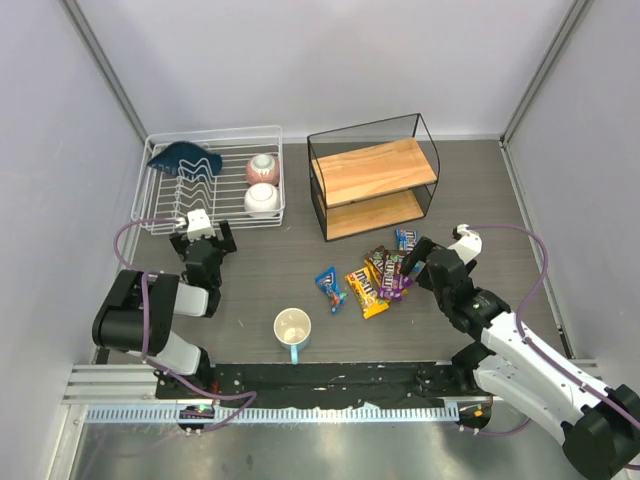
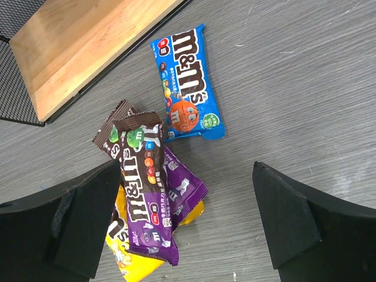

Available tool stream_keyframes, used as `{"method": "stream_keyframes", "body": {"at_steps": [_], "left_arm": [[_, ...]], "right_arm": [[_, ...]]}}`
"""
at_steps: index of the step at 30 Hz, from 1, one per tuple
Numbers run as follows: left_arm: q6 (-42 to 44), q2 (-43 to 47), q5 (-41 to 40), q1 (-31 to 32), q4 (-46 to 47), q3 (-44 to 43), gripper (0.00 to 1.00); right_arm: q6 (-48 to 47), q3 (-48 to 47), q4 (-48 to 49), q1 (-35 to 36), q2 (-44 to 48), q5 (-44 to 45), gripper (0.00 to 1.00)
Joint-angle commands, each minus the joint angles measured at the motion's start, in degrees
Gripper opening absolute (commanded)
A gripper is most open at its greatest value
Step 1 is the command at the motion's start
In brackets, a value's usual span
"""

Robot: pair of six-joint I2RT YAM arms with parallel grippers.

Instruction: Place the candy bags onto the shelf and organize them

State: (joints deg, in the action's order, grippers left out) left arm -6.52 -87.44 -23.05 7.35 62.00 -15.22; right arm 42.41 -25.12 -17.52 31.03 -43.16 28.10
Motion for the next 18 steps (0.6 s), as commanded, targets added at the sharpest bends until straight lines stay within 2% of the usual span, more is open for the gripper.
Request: {"method": "stream_keyframes", "body": {"at_steps": [1, 13, 18], "left_arm": [[0.81, 1.04, -1.21, -0.32, 2.16, -0.42, 1.00], [0.81, 0.95, -1.21, -0.32, 2.16, -0.42, 1.00], [1.16, 1.74, -1.56, -0.24, 3.21, -0.07, 1.00]], "right_arm": [[0.74, -0.71, 2.23, 0.18, -0.61, 2.93, 1.00], [-1.89, -5.11, 1.96, 0.09, -8.96, 3.72, 1.00], [-1.37, -4.23, 1.52, 0.00, -7.47, 2.32, 1.00]]}}
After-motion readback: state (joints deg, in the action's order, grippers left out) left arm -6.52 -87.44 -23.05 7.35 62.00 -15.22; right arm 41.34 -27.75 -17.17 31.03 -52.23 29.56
